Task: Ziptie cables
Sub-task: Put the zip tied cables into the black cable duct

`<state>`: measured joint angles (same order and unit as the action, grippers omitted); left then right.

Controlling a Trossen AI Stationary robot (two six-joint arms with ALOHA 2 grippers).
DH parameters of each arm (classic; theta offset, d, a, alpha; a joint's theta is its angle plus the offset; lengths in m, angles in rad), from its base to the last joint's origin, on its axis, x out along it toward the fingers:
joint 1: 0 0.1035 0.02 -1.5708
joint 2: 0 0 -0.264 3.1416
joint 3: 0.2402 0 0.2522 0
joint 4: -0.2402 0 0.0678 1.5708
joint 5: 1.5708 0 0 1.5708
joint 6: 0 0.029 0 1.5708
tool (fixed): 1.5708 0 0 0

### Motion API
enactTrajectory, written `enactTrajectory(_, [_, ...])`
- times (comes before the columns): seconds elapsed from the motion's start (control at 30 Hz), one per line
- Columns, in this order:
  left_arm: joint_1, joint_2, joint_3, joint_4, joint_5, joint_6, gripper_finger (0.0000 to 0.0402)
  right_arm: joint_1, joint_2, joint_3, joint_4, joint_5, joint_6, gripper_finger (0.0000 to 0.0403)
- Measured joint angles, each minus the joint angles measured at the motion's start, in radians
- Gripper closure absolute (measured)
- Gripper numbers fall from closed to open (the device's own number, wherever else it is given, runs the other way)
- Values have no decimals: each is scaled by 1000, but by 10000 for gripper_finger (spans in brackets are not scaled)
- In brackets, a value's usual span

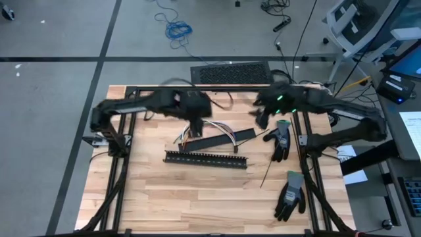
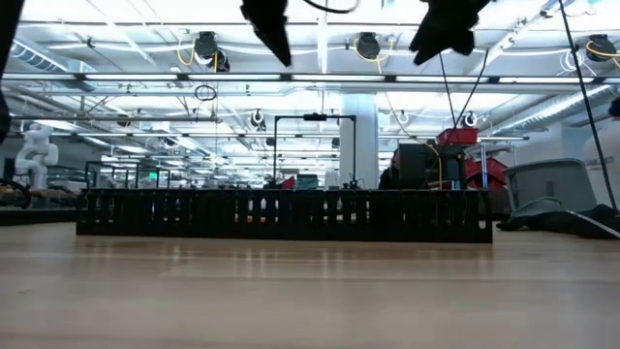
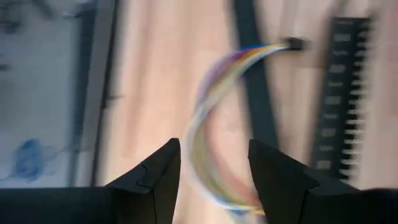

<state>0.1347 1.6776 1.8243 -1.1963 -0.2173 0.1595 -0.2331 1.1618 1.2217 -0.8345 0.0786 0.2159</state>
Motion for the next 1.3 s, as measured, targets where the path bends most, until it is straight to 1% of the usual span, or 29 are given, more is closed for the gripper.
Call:
enactTrajectory(0.07, [49,-48,-17,11,-27,17,217,69,82,0,20,16,39,209])
enactTrajectory(0.13, [105,-89,-51,26,-27,36,217,127,182,0,46,57,106,209])
enactTrajectory(0.2, [164,-120,-97,49,-7,60,217,155,283,-1,75,92,190,209])
enactTrajectory(0.27, [212,-146,-147,79,39,83,217,153,374,10,79,104,294,209])
enactTrajectory(0.37, [268,-173,-213,100,104,119,217,133,507,46,10,100,495,209])
enactTrajectory(0.47, [299,-186,-245,119,115,142,217,119,611,103,-57,67,615,209])
enactTrajectory(0.57, [318,-190,-249,134,131,152,217,119,683,160,-96,26,720,209])
enactTrajectory(0.67, [326,-196,-248,159,138,162,217,142,729,207,-105,0,786,209])
enactTrajectory(0.8, [326,-203,-248,186,142,173,217,173,762,223,-239,1,863,209])
enactTrajectory(0.9, [326,-212,-248,189,144,192,217,188,773,223,-279,15,906,209])
enactTrajectory(1.03, [326,-213,-248,194,143,194,217,212,790,223,-227,-1,930,209])
enactTrajectory(1.13, [327,-213,-248,193,144,190,217,210,796,223,-147,-7,972,209])
enactTrajectory(1.23, [330,-213,-248,189,143,189,217,209,801,223,-142,1,1001,209])
enactTrajectory(1.3, [330,-213,-248,185,142,189,217,209,803,223,-183,3,1023,209])
